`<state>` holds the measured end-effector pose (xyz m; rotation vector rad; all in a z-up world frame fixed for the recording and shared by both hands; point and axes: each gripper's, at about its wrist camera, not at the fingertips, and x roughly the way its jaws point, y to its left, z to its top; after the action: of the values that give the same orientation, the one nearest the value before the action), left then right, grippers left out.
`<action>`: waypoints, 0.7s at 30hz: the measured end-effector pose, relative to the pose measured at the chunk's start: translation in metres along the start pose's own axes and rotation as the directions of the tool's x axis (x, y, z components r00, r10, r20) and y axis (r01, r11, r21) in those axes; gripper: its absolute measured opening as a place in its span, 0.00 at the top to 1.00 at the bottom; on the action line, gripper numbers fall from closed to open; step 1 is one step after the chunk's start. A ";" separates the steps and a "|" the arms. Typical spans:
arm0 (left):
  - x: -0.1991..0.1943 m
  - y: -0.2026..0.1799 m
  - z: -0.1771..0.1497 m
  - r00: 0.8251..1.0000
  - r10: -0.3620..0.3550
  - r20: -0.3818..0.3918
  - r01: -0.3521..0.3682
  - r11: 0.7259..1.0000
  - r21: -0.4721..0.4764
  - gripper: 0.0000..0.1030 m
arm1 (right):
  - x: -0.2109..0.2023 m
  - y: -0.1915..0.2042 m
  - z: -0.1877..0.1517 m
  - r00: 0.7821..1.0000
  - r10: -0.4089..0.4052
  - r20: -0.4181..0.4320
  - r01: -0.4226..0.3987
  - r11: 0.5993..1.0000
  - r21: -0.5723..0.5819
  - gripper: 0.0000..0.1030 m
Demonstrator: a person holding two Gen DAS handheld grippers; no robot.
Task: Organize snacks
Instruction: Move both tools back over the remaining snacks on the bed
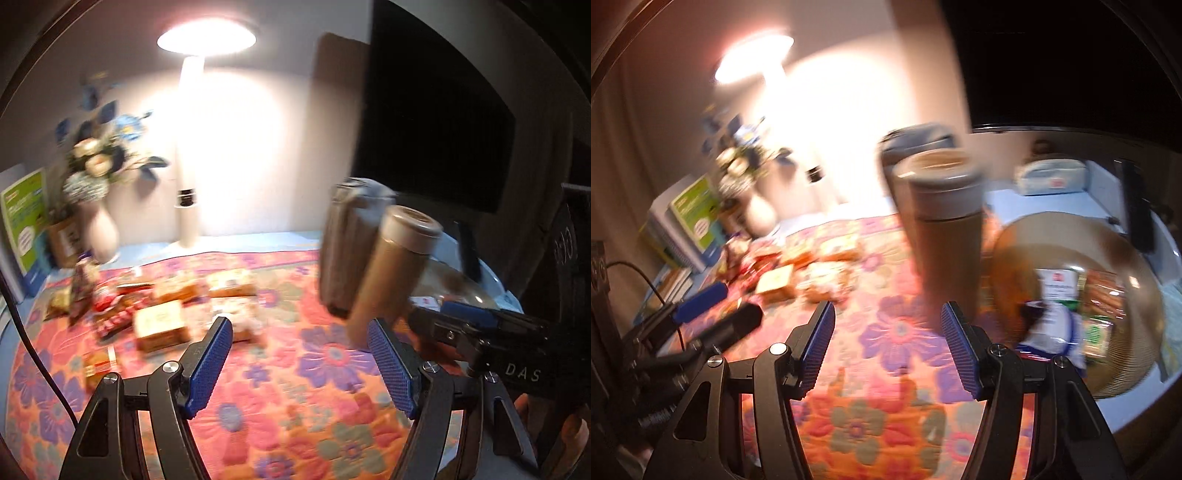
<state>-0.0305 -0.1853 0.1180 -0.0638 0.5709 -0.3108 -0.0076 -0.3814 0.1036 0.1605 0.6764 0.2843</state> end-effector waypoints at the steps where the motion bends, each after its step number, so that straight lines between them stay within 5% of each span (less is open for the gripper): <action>1: -0.003 0.013 -0.002 1.000 0.019 0.004 -0.018 1.000 -0.018 0.29 | 0.004 0.008 -0.001 1.000 0.006 -0.007 -0.006 1.000 -0.012 0.42; 14: -0.025 0.166 -0.032 0.975 0.220 -0.022 -0.219 0.945 -0.243 0.29 | 0.085 0.089 -0.011 0.991 0.097 -0.096 -0.109 0.986 -0.130 0.42; 21: -0.003 0.208 -0.055 0.967 0.239 -0.085 -0.253 0.920 -0.299 0.29 | 0.123 0.104 -0.010 0.984 0.103 -0.147 -0.127 0.979 -0.158 0.42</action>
<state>-0.0060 0.0149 0.0427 -0.2850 0.6639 0.0253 0.0559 -0.2444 0.0478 0.0194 0.7789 0.4652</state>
